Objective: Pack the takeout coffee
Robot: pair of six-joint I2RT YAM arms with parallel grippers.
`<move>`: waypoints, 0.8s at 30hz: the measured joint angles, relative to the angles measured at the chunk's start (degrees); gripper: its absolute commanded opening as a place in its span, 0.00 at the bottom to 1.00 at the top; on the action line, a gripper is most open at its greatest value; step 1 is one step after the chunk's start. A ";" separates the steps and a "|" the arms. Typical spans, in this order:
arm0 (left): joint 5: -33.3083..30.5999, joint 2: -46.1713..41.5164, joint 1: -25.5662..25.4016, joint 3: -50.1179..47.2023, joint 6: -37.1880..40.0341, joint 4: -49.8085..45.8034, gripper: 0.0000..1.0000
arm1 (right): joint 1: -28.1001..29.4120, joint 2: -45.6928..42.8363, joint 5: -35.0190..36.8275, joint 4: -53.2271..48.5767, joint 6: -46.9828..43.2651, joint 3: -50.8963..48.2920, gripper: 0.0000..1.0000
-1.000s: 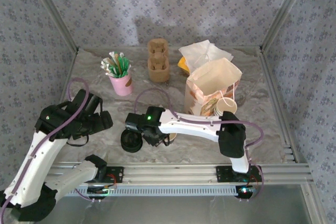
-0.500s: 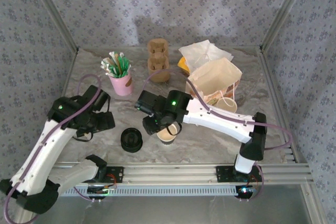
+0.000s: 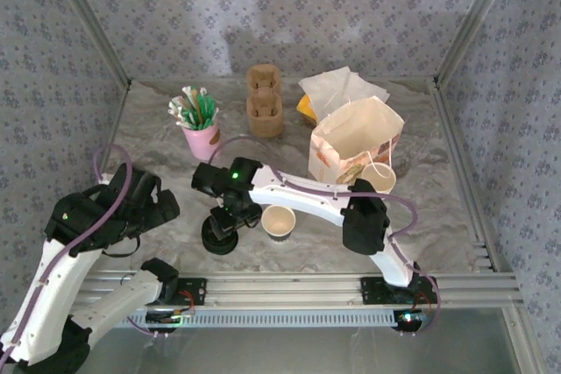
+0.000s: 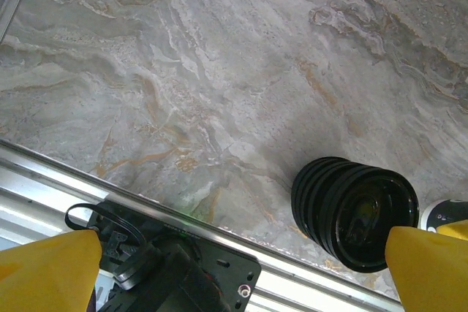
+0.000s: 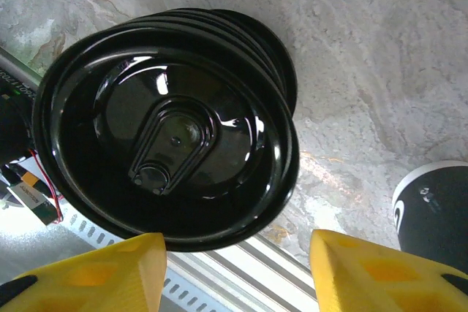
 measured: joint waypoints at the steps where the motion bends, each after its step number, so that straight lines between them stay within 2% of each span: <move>1: 0.02 0.00 0.00 -0.11 0.00 0.00 1.00 | -0.04 0.26 -0.26 -0.15 0.00 0.35 0.55; 15: 0.00 -0.04 0.00 -0.61 0.87 0.63 1.00 | -1.90 3.58 -0.92 -1.25 0.00 1.88 0.46; 24: 0.20 -0.04 0.00 -1.38 1.77 0.70 1.00 | -1.97 3.61 -0.90 -1.31 -0.04 1.99 0.31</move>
